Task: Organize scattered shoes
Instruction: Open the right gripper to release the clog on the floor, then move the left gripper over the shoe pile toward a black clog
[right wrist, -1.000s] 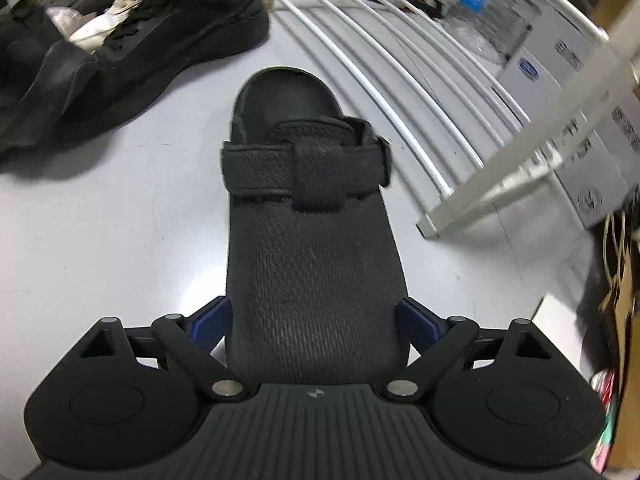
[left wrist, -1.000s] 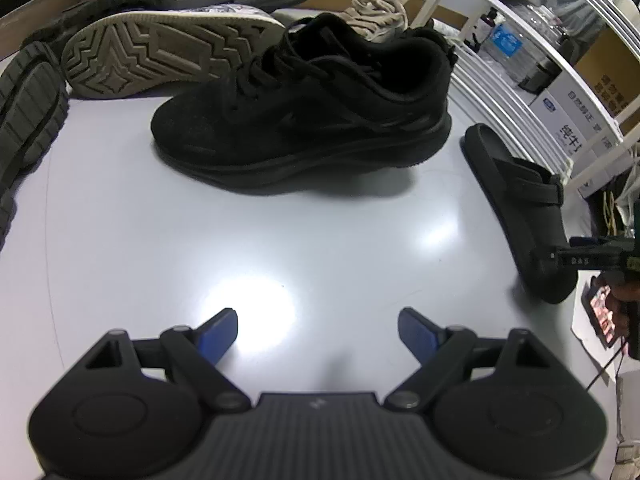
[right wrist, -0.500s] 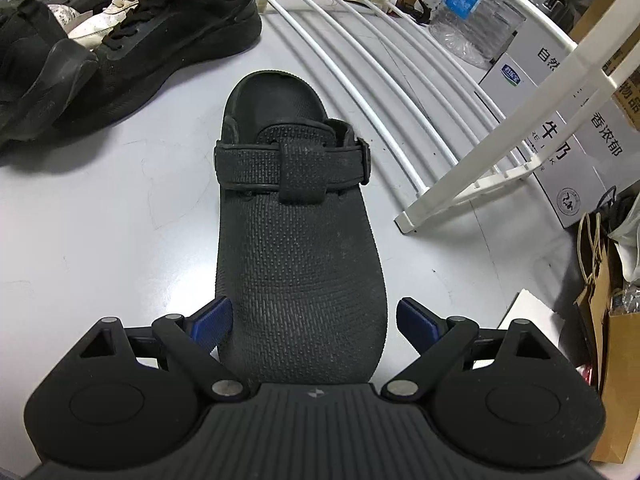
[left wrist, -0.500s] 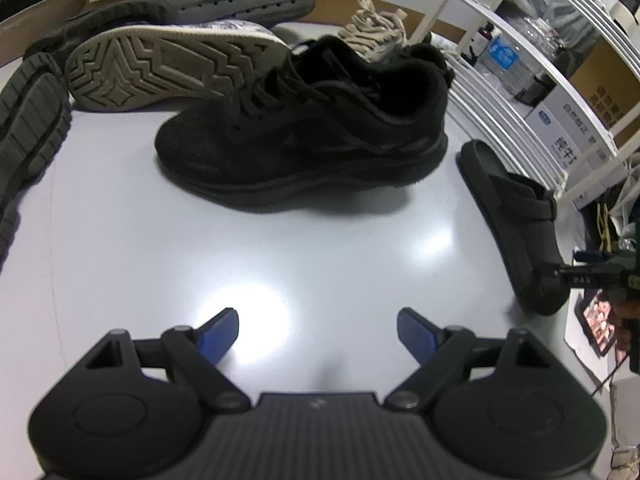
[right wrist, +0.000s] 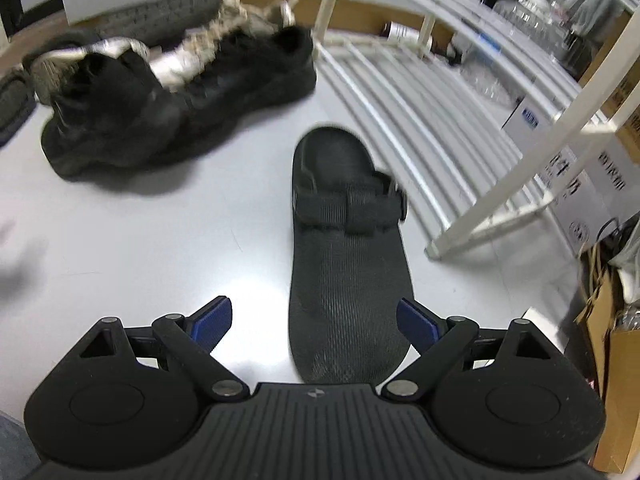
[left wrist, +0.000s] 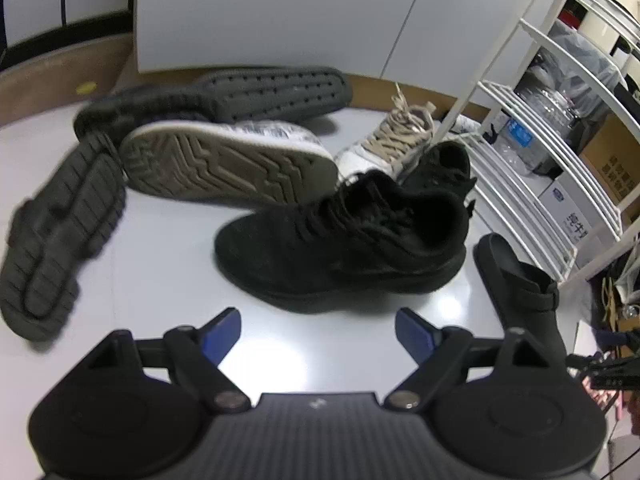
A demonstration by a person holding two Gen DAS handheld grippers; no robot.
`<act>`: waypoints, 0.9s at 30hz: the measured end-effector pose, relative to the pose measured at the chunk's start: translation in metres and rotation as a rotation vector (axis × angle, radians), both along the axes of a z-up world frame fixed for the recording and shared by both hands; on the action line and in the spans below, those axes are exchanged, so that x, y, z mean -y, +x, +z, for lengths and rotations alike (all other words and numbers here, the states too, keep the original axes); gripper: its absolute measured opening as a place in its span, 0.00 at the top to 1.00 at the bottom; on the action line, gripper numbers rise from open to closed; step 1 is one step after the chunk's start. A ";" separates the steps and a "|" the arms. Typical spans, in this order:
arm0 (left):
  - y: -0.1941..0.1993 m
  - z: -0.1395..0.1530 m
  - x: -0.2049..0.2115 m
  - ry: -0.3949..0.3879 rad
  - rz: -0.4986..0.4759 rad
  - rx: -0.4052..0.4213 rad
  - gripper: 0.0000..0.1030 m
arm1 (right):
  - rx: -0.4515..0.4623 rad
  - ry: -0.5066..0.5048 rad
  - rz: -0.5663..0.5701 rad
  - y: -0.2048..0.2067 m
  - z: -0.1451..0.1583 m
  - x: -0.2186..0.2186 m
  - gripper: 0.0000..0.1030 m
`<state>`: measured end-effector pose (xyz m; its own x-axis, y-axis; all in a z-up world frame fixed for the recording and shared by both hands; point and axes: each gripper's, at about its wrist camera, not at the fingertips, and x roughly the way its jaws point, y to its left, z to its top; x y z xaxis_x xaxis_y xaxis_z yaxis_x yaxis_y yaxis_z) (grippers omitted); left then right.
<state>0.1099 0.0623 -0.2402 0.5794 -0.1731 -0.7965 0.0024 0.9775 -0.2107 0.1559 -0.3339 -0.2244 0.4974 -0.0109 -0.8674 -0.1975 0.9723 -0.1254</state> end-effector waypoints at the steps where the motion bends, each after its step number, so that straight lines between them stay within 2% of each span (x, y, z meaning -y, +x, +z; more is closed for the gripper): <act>1: 0.000 0.004 -0.001 0.011 0.001 0.005 0.16 | 0.002 0.011 -0.002 -0.001 0.002 -0.001 0.10; 5: 0.009 0.026 -0.008 0.062 -0.002 0.036 0.16 | 0.013 0.032 0.011 -0.006 0.007 -0.004 0.10; 9: 0.032 0.043 -0.003 0.140 -0.043 0.069 0.07 | 0.013 0.080 -0.023 -0.010 0.003 -0.001 0.10; 14: 0.074 0.052 0.017 0.248 -0.098 0.089 0.06 | -0.020 0.141 -0.055 -0.005 -0.013 -0.005 0.10; 16: 0.087 0.052 0.027 0.299 -0.117 0.084 0.09 | -0.015 0.153 -0.047 -0.003 -0.012 -0.008 0.10; 18: 0.092 0.051 0.031 0.296 -0.129 0.093 0.12 | 0.005 0.166 -0.049 -0.001 -0.008 -0.009 0.10; 20: 0.100 0.049 0.032 0.237 -0.131 0.104 0.15 | 0.026 0.190 -0.056 -0.001 -0.007 -0.008 0.10; 24: 0.115 0.040 0.031 0.152 -0.077 0.056 0.19 | 0.013 0.247 -0.074 -0.002 -0.009 -0.007 0.10; 27: 0.128 0.043 0.033 0.145 -0.073 0.098 0.19 | 0.022 0.304 -0.074 -0.004 -0.007 -0.007 0.10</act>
